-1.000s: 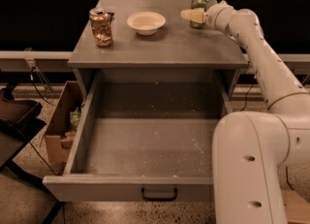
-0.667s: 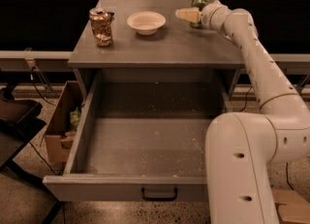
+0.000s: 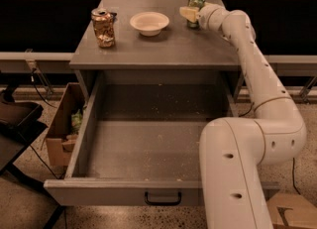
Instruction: Place green can into top drawer
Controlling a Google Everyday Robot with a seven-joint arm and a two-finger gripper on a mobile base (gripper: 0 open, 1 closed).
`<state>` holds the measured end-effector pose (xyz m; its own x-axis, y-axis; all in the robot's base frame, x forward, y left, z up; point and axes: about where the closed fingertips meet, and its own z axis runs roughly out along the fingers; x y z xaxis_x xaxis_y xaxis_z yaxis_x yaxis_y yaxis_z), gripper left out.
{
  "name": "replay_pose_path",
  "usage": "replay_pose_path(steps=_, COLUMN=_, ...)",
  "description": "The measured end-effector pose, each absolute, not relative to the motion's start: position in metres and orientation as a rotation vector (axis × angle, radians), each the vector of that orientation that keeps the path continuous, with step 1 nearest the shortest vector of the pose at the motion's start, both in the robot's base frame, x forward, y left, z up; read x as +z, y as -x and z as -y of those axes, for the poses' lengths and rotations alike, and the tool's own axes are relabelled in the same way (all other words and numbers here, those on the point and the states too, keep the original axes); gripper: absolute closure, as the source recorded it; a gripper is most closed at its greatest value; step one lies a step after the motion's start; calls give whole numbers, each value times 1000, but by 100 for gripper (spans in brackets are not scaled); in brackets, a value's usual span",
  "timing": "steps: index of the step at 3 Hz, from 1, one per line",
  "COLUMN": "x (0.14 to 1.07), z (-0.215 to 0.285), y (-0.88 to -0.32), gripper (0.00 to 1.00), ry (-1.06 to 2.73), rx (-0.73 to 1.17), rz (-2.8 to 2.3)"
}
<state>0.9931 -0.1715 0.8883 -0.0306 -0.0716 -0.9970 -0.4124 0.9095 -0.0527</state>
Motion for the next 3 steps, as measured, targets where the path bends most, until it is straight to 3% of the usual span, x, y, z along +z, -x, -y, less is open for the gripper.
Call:
replay_pose_path(steps=2, x=881, z=171, y=-996, gripper=89, ry=377, rx=290, rz=-1604)
replay_pose_path(steps=3, x=881, z=171, y=-996, gripper=100, ry=377, rx=290, rz=-1604)
